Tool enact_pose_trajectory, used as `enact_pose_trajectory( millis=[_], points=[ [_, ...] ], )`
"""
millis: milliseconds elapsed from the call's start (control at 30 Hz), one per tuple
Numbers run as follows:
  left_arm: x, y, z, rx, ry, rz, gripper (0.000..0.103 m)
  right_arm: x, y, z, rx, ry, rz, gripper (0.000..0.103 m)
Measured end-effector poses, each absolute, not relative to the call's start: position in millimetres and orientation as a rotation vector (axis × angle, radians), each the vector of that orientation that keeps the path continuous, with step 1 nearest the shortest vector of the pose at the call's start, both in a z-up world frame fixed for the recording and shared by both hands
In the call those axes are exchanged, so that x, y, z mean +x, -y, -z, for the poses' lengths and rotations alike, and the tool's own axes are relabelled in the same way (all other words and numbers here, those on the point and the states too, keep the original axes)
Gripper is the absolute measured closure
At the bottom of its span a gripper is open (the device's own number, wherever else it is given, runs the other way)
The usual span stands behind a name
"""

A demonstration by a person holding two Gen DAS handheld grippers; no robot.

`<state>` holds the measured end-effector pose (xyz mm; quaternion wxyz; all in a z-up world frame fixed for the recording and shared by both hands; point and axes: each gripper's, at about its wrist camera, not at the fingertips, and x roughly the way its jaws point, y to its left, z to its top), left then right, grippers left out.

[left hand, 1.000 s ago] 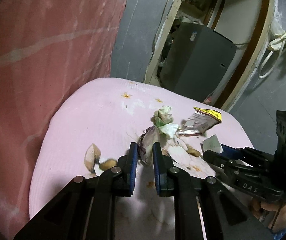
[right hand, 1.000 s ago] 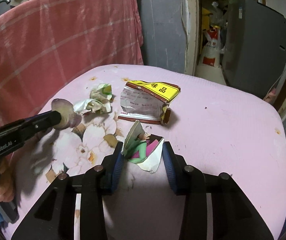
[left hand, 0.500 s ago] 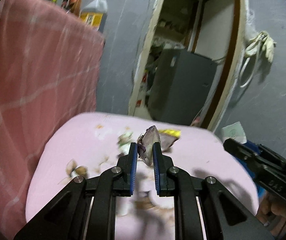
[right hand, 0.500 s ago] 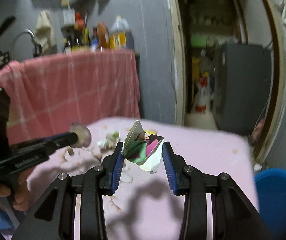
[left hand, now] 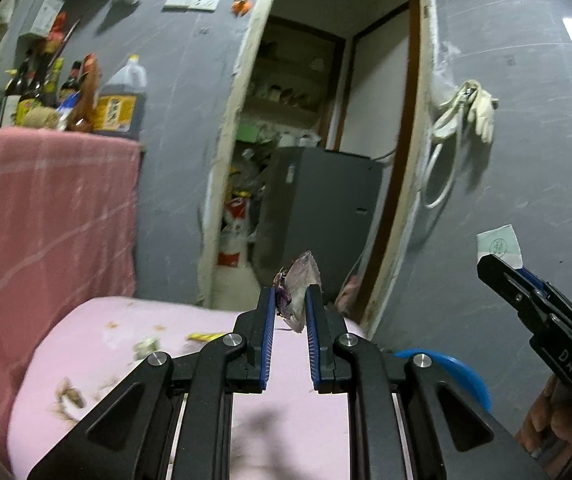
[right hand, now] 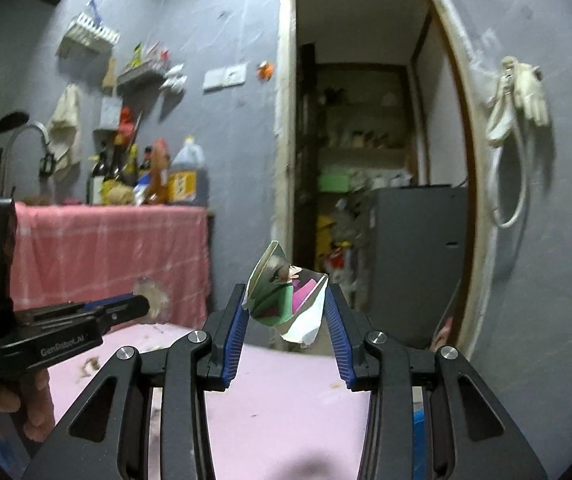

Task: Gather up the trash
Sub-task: 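Carry both items over the blue basin and open both tools to drop them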

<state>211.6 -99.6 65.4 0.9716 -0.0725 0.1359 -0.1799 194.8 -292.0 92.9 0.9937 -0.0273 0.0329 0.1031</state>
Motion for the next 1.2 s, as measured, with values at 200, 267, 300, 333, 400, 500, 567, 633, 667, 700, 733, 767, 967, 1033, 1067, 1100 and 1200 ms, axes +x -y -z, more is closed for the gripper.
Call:
enact_pose_trajectory(
  millis=[200, 267, 300, 333, 400, 500, 567, 633, 667, 700, 733, 767, 967, 1033, 1067, 1100, 1200],
  points=[
    [219.0, 139.8, -80.5, -0.162, -0.251, 0.420, 0.091, 189.9, 334.6, -103.6, 0.003, -0.027, -0.132, 0.067],
    [223.4, 154.4, -83.5, -0.162, -0.252, 0.440, 0.091, 188.7, 348.5, -102.7, 0.025, -0.023, -0.103, 0.067],
    [225.5, 162.5, -84.3, -0.157, -0.253, 0.452, 0.091, 189.0, 356.1, -101.3, 0.038, -0.026, -0.089, 0.067],
    [227.4, 169.7, -84.2, -0.150, -0.255, 0.463, 0.091, 189.0, 360.3, -99.8, 0.047, -0.028, -0.079, 0.067],
    [230.5, 184.6, -83.7, -0.135, -0.260, 0.483, 0.091, 189.4, 373.9, -95.6, 0.067, -0.035, -0.055, 0.067],
    [234.7, 207.2, -80.3, -0.115, -0.276, 0.513, 0.091, 190.3, 392.6, -88.1, 0.081, -0.052, -0.011, 0.066],
    [237.2, 220.8, -76.4, -0.106, -0.289, 0.532, 0.091, 191.2, 401.6, -84.6, 0.092, -0.063, 0.004, 0.066],
    [241.1, 232.2, -73.0, -0.101, -0.307, 0.547, 0.091, 191.4, 410.4, -79.8, 0.101, -0.076, 0.016, 0.066],
    [242.5, 238.3, -70.1, -0.100, -0.318, 0.555, 0.091, 192.0, 414.6, -77.2, 0.104, -0.085, 0.024, 0.066],
    [244.9, 242.5, -67.7, -0.099, -0.329, 0.561, 0.091, 193.3, 419.8, -74.2, 0.109, -0.099, 0.034, 0.066],
    [247.6, 248.1, -64.7, -0.098, -0.343, 0.568, 0.091, 193.4, 425.0, -70.6, 0.114, -0.108, 0.041, 0.066],
    [250.3, 253.3, -62.1, -0.096, -0.357, 0.573, 0.091, 194.7, 430.0, -67.3, 0.125, -0.120, 0.047, 0.066],
    [272.5, 280.1, -40.1, -0.070, -0.472, 0.593, 0.091, 204.2, 455.7, -44.1, 0.205, -0.205, 0.057, 0.064],
    [276.8, 285.5, -31.2, -0.072, -0.510, 0.607, 0.091, 207.4, 459.9, -38.4, 0.217, -0.229, 0.059, 0.064],
    [280.6, 290.0, -27.7, -0.072, -0.531, 0.618, 0.091, 208.8, 462.1, -35.8, 0.223, -0.241, 0.059, 0.064],
    [283.4, 293.8, -25.0, -0.072, -0.547, 0.624, 0.091, 210.3, 463.9, -34.0, 0.227, -0.250, 0.060, 0.064],
    [291.8, 303.1, -14.1, -0.077, -0.605, 0.651, 0.091, 213.0, 470.6, -25.5, 0.241, -0.282, 0.072, 0.064]
  ],
)
